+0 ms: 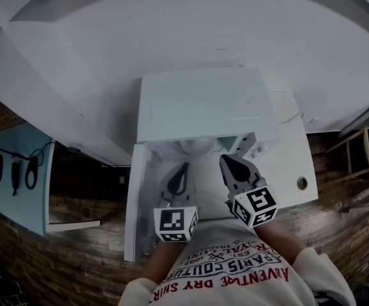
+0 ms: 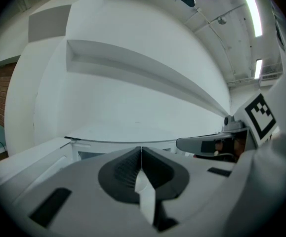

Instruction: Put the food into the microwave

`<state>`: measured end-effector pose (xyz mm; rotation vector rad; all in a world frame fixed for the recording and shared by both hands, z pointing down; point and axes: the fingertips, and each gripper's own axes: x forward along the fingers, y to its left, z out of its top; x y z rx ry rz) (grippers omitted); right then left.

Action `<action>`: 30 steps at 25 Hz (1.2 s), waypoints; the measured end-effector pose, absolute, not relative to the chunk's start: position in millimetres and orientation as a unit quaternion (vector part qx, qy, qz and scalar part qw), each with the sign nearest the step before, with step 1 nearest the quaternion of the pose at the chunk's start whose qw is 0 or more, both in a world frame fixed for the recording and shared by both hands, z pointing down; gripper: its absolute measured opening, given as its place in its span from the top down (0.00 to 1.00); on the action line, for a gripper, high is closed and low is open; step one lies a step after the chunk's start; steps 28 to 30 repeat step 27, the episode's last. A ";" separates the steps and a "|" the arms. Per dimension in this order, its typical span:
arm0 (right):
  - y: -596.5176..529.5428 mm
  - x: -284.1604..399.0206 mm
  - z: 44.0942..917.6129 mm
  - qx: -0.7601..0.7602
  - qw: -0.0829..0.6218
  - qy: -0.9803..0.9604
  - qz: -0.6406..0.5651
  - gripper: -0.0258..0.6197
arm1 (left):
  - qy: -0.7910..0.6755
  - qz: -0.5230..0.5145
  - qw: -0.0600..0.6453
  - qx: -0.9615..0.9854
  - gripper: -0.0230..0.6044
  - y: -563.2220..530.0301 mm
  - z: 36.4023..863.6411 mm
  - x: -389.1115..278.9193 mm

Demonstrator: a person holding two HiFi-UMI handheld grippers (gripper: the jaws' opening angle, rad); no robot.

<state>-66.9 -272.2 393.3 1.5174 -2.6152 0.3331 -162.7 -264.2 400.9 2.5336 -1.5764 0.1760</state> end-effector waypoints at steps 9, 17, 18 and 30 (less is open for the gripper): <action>-275.9 -66.7 406.0 0.501 0.056 -0.853 0.134 0.94 | -0.519 0.063 0.084 0.848 0.95 -268.5 407.9 -161.0; -282.7 -62.5 419.5 0.505 0.068 -0.844 0.168 0.94 | -0.514 0.064 0.089 0.851 0.95 -275.1 411.5 -156.6; -283.8 -61.7 420.3 0.506 0.070 -0.843 0.168 0.94 | -0.513 0.064 0.090 0.851 0.95 -276.2 412.1 -156.1; -289.2 -62.4 426.0 0.507 0.078 -0.843 0.166 0.94 | -0.509 0.066 0.096 0.853 0.95 -283.5 417.0 -153.5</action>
